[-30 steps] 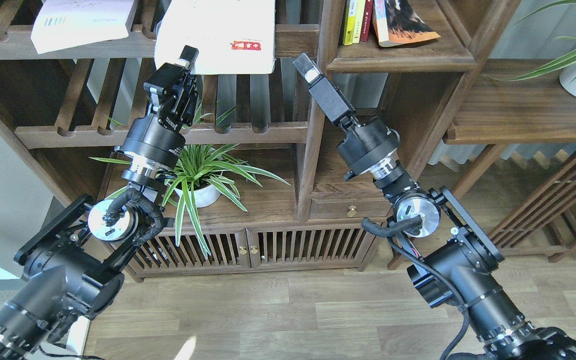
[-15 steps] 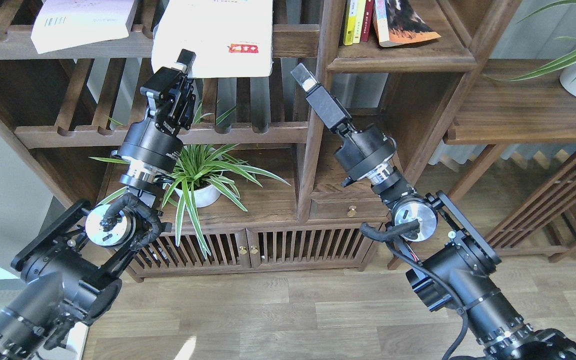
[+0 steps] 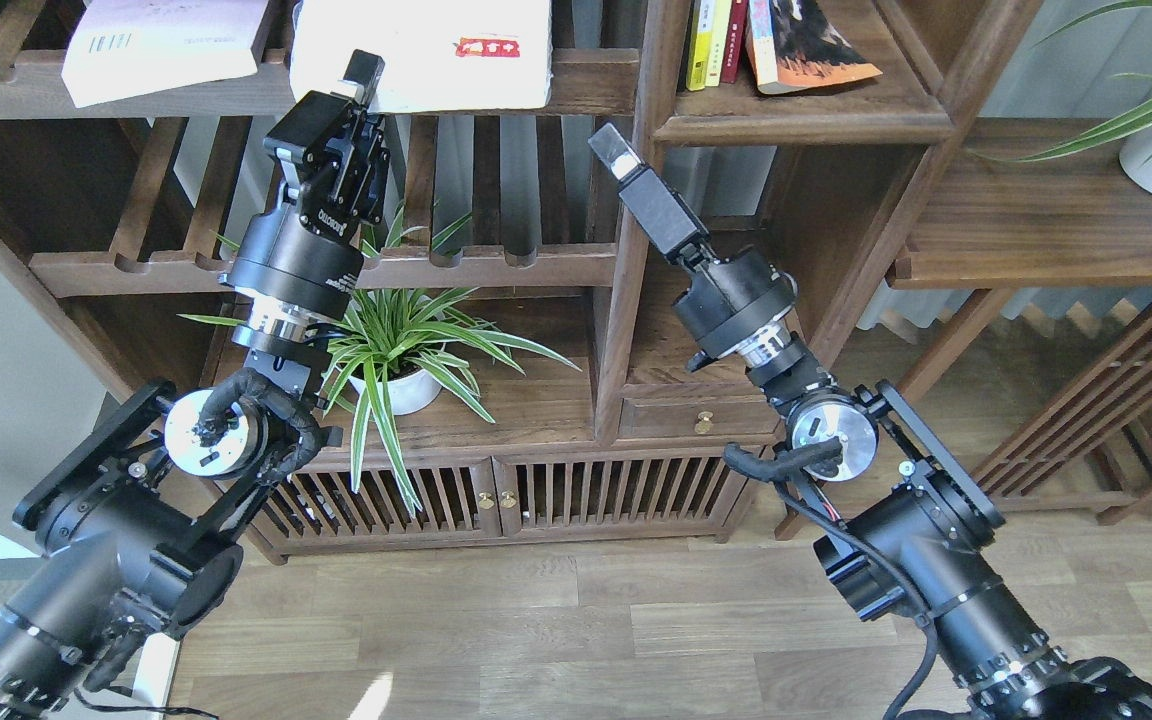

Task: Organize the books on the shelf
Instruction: 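Push the white book with the left gripper while the right gripper approaches, then tilt the white book off the shelf edge with the left gripper, right gripper closing in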

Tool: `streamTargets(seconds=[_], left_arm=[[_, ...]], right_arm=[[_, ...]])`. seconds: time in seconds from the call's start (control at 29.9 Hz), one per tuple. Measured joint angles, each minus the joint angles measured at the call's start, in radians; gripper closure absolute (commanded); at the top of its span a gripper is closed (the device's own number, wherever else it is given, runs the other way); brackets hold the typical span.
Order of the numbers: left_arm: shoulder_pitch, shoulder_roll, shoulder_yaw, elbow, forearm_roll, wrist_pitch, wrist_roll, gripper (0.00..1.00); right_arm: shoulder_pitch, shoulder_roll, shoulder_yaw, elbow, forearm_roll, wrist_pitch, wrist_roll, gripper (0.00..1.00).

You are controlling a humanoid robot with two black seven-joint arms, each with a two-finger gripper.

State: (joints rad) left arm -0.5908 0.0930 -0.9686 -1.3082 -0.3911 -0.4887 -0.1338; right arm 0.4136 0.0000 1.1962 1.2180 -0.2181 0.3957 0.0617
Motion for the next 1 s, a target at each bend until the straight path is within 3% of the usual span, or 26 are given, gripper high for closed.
streamTargets(seconds=[1.0], left_arm=[[0.058,0.005,0.019,-0.088,0.058,0.0,0.007,1.0]], right_arm=[[0.169,0.0,0.021,-0.098,0.081,-0.01,0.0,0.34]])
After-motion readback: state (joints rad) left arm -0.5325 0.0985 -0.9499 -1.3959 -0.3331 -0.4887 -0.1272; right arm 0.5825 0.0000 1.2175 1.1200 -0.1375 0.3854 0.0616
